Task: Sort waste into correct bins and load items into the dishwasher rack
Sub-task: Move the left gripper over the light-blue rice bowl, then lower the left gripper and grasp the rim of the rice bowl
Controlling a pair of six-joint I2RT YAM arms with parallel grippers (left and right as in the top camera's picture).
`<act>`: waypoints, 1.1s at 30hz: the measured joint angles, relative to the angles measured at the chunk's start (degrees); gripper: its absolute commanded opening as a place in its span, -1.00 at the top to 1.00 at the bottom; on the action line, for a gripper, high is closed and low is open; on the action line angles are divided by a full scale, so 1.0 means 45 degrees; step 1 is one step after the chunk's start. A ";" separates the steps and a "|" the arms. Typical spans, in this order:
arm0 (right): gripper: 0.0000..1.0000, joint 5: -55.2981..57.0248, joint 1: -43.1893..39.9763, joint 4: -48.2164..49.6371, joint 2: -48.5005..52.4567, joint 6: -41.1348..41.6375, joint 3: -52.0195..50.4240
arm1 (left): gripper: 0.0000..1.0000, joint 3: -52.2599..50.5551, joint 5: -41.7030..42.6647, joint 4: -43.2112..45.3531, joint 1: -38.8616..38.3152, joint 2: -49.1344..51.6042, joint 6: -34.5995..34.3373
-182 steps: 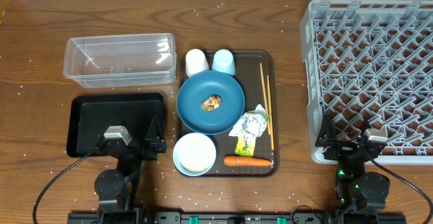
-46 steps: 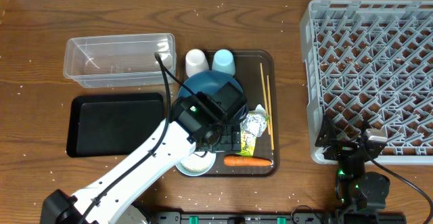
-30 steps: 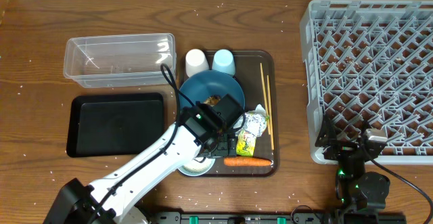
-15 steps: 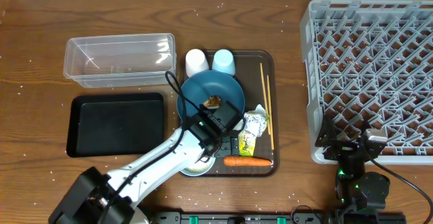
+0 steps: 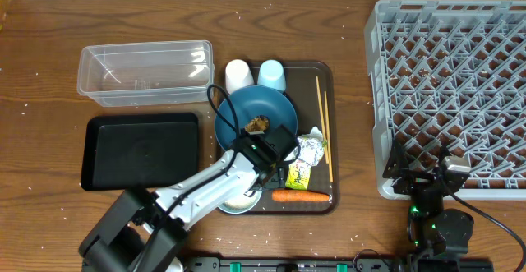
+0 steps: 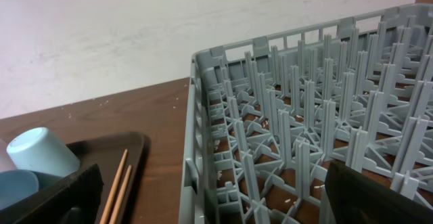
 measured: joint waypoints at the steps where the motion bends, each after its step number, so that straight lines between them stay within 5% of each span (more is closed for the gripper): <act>1: -0.99 0.0000 0.0000 0.0000 0.0000 0.0000 0.0000 | -0.73 0.0000 -0.0005 0.0029 -0.0053 0.0044 -0.0034; 14: -0.98 -0.0005 0.0000 0.0000 0.0000 0.0000 0.0000 | 0.04 0.0000 -0.0044 0.0457 -0.0656 0.0068 -0.0355; 31: -0.98 0.0000 0.0000 0.0000 0.0000 0.0000 0.0000 | 0.63 0.0000 -0.0107 -0.0015 -0.0656 0.0068 -0.0398; 33: -0.98 -0.0005 0.0000 0.0000 0.0000 0.0000 0.0000 | 0.86 0.0000 -0.0107 -0.0044 -0.0656 0.0068 -0.0403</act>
